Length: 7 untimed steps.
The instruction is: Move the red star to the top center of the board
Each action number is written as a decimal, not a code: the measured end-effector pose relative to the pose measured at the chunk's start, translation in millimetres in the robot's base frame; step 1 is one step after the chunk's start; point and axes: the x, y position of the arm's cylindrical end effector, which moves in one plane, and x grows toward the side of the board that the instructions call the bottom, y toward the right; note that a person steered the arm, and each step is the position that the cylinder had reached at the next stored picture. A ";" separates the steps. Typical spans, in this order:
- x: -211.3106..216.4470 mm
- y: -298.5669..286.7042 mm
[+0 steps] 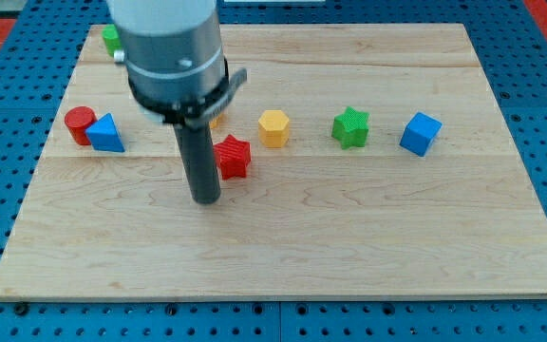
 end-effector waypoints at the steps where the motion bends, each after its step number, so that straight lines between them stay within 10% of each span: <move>1: -19.2 14.6; 7: -194.8 101.8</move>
